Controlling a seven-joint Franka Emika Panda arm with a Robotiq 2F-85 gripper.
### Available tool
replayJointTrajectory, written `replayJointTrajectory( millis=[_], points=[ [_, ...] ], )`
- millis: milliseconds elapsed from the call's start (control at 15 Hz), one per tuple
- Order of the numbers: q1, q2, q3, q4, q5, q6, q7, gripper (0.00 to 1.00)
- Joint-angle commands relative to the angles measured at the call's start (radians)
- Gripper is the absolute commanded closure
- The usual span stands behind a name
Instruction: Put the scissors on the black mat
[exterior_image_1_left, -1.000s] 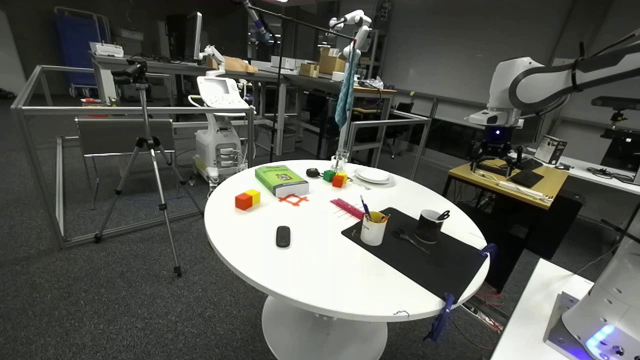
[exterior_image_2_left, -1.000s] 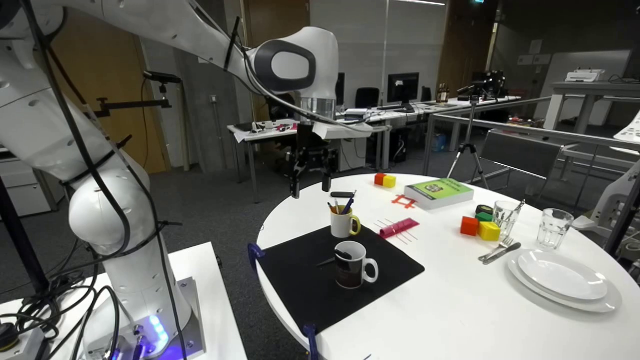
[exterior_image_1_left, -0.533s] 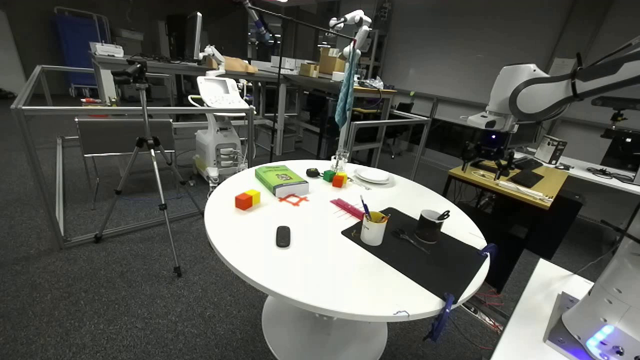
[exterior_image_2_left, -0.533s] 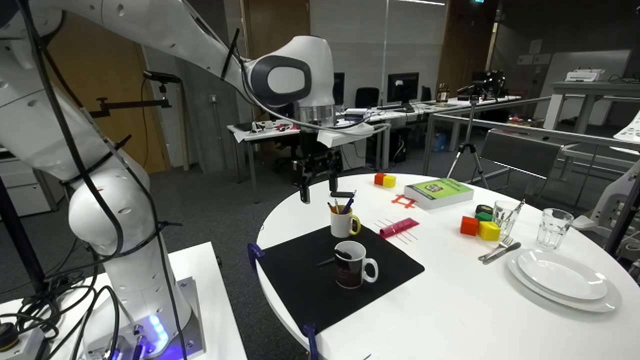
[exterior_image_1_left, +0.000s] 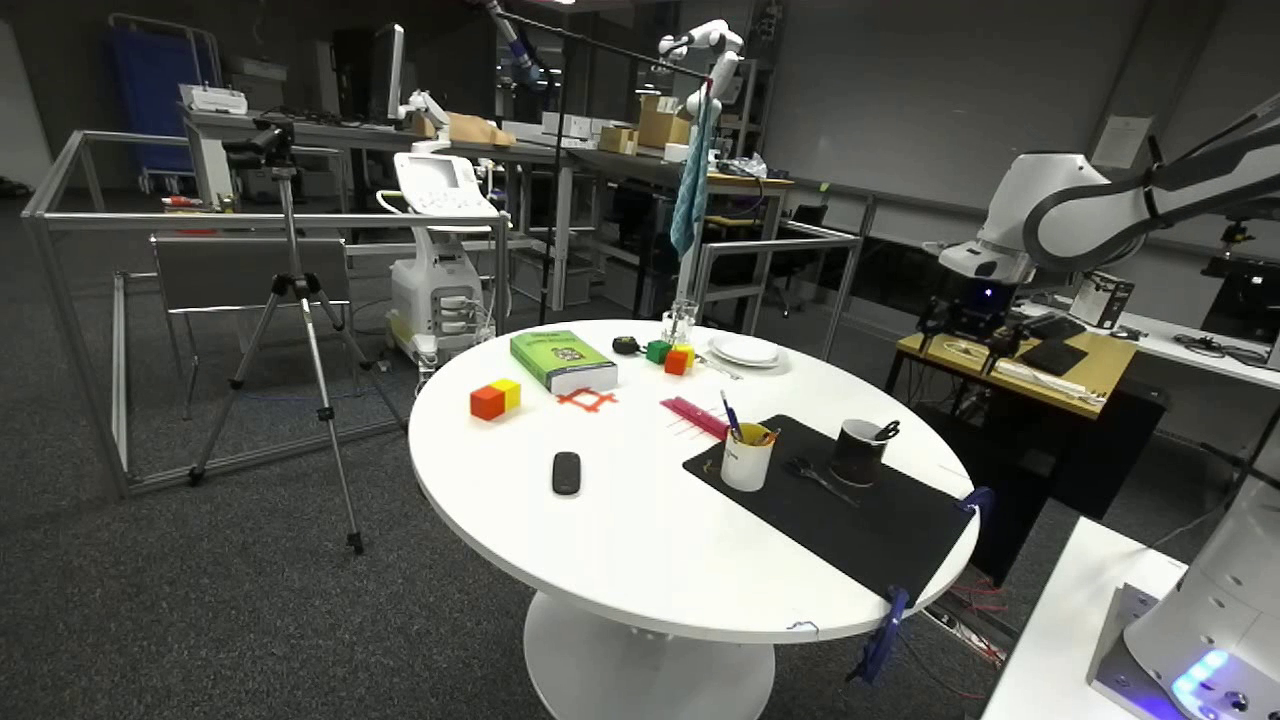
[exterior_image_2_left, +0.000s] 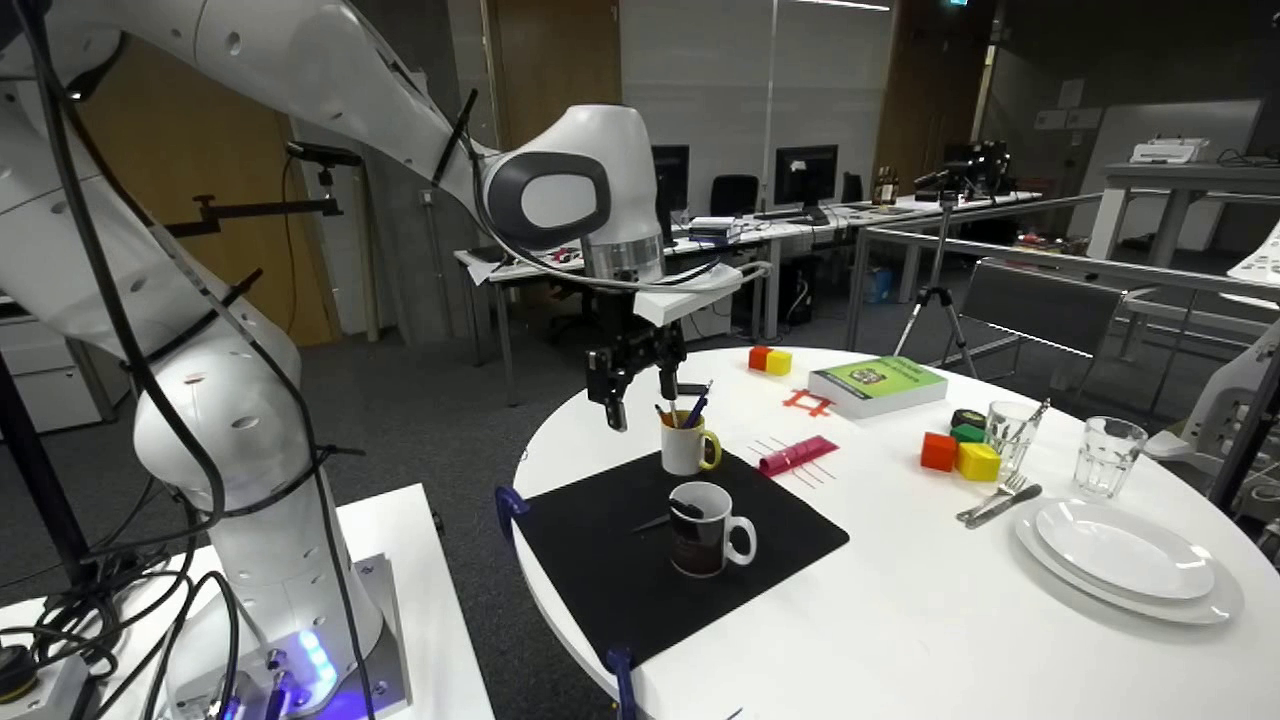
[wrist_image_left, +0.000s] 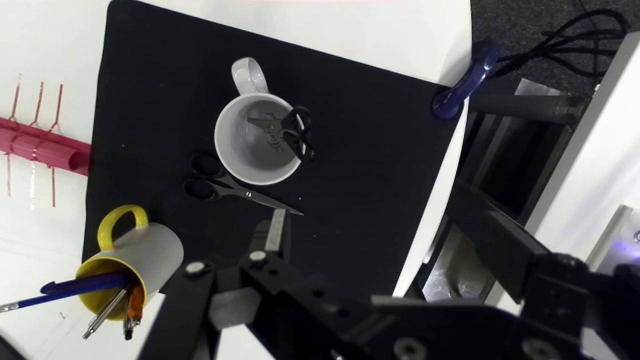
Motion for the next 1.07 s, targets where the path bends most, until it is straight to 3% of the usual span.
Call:
replayJointTrajectory(
  millis=[0,133,200,533,1000],
  points=[
    [-0.029,-0.016,-0.013,-0.032,-0.019,0.040,-0.068,0.00],
    [-0.040,0.003,-0.009,0.000,-0.017,-0.074,-0.087,0.00],
    [-0.032,0.003,0.003,-0.012,0.004,-0.021,-0.054,0.00],
    [-0.039,0.004,0.002,-0.012,0.004,-0.062,-0.066,0.00],
    [-0.035,-0.024,-0.004,-0.141,-0.020,0.326,-0.076,0.00]
  ],
)
